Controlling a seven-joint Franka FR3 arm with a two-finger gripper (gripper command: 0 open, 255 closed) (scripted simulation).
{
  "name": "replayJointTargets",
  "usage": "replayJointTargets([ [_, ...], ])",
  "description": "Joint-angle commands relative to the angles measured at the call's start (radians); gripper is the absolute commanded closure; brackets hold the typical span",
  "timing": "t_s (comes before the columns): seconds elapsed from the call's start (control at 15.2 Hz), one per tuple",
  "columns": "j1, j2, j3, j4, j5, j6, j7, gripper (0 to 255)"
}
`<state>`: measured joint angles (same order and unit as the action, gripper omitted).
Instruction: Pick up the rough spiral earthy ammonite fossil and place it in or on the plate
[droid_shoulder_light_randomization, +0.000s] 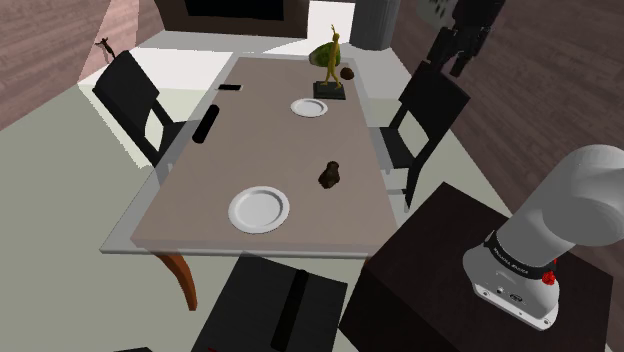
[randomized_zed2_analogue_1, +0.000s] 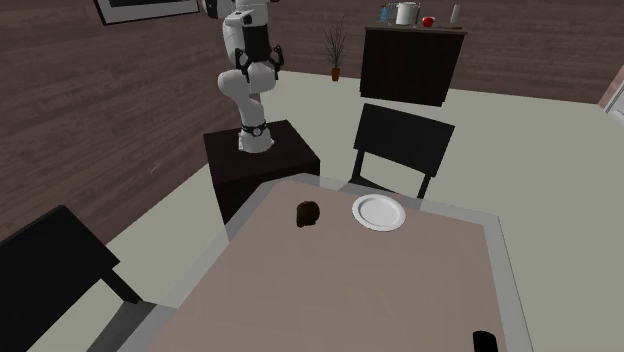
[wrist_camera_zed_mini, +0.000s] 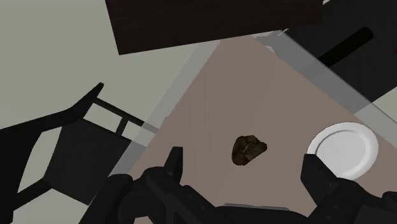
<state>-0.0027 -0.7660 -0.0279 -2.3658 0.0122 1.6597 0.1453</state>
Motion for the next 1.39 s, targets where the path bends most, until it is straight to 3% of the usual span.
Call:
replayJointTargets([
  [0.0, 0.0, 0.0, 0.0, 0.0, 0.0, 0.0, 0.0, 0],
  [0.66, -0.005, 0.275, -0.02, -0.08, 0.089, 0.315, 0.061, 0],
  [1.32, 0.015, 0.639, -0.045, -0.028, 0.237, 0.586, 0.058, 0],
])
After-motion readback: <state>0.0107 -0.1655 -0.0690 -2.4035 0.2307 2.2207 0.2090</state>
